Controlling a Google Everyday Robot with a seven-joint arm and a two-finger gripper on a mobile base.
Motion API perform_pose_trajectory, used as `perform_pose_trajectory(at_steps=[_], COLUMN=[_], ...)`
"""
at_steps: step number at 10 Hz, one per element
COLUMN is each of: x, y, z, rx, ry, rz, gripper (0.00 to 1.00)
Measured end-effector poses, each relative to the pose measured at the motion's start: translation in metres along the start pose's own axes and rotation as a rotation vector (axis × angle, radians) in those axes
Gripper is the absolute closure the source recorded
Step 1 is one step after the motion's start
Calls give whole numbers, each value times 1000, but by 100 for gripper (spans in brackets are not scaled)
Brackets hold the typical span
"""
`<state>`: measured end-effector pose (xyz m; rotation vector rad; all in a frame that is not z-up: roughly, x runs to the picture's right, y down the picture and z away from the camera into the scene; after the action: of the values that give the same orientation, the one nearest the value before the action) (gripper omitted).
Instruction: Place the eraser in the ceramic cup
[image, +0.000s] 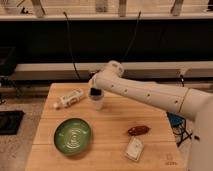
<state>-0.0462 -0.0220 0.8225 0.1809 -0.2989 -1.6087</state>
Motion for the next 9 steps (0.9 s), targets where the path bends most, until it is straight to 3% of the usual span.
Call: perform_pose_trajectory(at_steps=[5, 6, 9], x=[-7, -8, -10], y=[15, 17, 18], z=[14, 15, 15], rx=[-24, -25, -10], ry=[8, 4, -4], rz=[2, 8, 23], gripper=[26, 21, 20])
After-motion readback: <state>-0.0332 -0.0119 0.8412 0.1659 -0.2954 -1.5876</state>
